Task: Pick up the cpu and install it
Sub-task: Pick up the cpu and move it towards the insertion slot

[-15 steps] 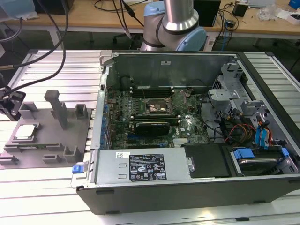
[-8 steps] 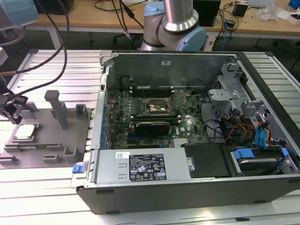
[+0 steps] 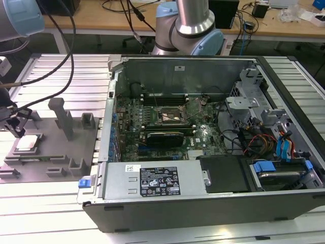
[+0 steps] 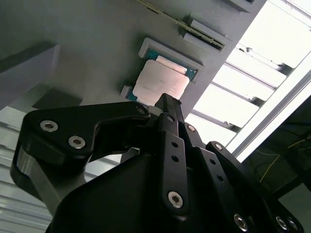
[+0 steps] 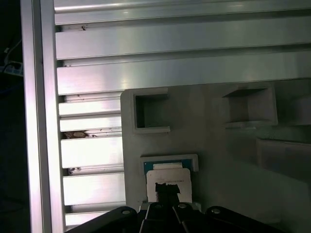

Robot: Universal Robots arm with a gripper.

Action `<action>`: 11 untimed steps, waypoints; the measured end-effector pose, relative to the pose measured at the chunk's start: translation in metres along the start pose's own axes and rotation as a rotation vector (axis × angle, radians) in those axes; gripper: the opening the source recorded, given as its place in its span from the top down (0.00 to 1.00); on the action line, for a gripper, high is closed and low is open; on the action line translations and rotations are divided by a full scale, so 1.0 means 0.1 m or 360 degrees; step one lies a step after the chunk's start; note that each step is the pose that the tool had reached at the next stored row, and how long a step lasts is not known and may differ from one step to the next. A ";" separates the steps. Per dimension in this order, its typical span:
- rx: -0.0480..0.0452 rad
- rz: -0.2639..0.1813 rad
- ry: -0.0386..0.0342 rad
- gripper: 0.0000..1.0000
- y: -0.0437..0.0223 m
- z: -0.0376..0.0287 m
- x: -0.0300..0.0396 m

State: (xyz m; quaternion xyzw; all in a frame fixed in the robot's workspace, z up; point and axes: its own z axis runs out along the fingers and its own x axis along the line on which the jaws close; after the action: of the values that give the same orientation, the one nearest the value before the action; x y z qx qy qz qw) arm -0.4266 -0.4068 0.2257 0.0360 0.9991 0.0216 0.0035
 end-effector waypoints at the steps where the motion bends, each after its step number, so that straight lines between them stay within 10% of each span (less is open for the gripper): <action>1: 0.0000 0.0000 0.0000 0.89 0.000 0.001 0.000; 11: -0.0002 -0.0004 -0.0024 0.89 -0.038 0.114 -0.002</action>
State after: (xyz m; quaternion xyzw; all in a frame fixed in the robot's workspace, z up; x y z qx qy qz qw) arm -0.4266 -0.4101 0.2141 0.0351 0.9991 0.0219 0.0112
